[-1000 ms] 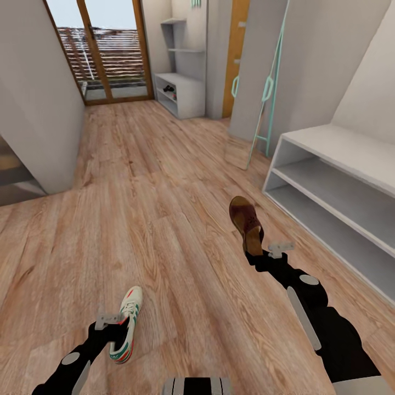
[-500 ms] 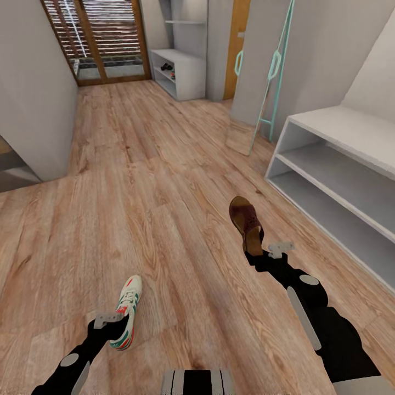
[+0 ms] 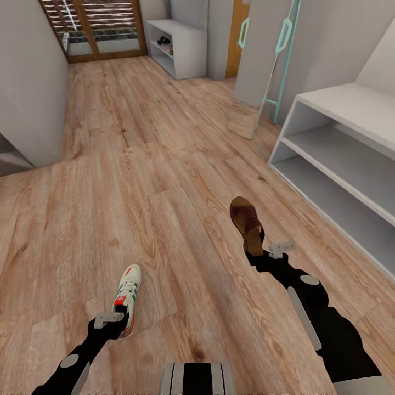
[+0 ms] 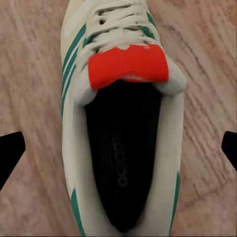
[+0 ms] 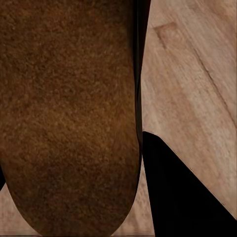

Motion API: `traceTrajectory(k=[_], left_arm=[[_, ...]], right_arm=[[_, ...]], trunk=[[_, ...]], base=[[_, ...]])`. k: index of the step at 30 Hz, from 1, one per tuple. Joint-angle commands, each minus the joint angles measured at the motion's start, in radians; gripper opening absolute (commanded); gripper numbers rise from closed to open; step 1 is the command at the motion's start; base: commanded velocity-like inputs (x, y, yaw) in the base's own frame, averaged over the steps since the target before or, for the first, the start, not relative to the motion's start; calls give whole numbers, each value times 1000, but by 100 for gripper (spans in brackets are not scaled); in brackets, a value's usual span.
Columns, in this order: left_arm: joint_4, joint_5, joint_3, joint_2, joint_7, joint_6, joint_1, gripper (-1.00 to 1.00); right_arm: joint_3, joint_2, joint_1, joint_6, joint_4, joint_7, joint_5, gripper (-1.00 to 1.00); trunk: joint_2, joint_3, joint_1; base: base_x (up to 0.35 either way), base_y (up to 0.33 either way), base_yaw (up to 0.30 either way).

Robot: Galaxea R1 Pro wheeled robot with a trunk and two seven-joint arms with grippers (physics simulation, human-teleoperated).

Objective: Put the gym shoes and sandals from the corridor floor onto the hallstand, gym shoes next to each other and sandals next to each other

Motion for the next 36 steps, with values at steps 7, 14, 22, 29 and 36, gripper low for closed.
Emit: traceTrajectory(k=[7,14,22,29,36], left_arm=[[1,-10,8,-1,-6,-4,-1,100],[1,-10,8,-2,-7,-5,-1,100],[1,-10,7,-2,-8,-5,-1,100],[1,-11,7,-2,-8,-5,-1,100],[1,-12,7,-2,-8,-5,-1,100]], right_arm=[[1,-1,-1,6,-1,-3,-11,-100],[1,0,-1,6,-1,-4,-11,-100],[1,0,-1,6,-1,-5,-11,-100],[1,0,-1,5,-1,-5,-11,-100],[1,0,-1,5,0,-4,-10,-100]], trunk=[[-2,-39,3],[-2,-48,3],[-3,-65,5],[-4,-84,7],[-5,-92,8]], base=[[0,0,0],[0,0,0],[0,0,0],[0,0,0],[0,0,0]])
